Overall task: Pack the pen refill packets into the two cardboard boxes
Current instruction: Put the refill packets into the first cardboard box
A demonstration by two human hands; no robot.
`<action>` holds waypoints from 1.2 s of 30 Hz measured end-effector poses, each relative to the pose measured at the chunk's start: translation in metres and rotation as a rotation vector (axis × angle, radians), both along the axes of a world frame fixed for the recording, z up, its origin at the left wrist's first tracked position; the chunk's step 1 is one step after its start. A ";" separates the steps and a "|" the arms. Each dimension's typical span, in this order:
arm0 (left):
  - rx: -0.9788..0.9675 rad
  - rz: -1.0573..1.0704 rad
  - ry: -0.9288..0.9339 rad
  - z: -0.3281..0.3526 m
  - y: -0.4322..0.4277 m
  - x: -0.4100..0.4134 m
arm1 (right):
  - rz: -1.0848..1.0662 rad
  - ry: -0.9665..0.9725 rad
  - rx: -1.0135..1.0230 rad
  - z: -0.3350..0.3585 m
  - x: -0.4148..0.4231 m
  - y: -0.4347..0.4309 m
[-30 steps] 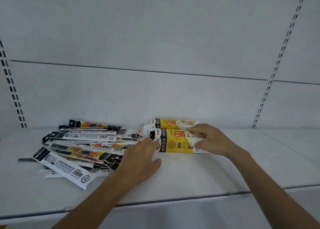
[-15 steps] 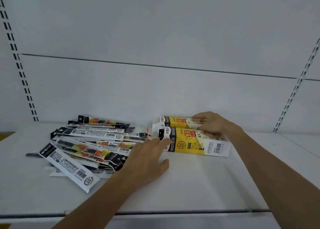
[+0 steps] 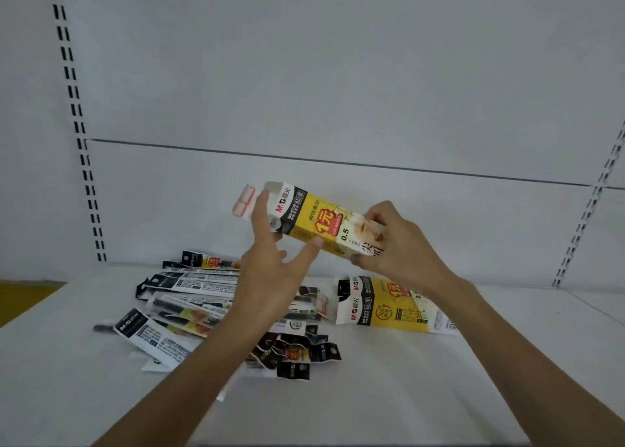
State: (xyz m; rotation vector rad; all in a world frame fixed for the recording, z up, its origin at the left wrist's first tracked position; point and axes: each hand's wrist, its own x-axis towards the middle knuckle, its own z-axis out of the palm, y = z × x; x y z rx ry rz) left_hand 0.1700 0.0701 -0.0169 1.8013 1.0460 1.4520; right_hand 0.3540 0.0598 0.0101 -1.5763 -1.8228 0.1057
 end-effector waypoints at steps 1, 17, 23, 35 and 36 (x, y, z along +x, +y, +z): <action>0.010 0.020 -0.034 0.006 0.001 -0.010 | 0.037 0.006 0.004 0.000 -0.016 0.000; 0.175 0.226 0.386 0.035 0.020 -0.218 | 0.417 -0.173 0.231 0.032 -0.234 0.035; 0.113 0.204 0.349 0.015 0.030 -0.238 | 0.343 0.140 0.175 0.003 -0.266 0.044; 0.179 0.424 0.310 0.010 0.045 -0.245 | 0.526 0.515 -0.101 -0.003 -0.276 0.040; 0.184 0.403 0.292 0.011 0.045 -0.244 | 0.545 0.546 -0.128 -0.002 -0.269 0.042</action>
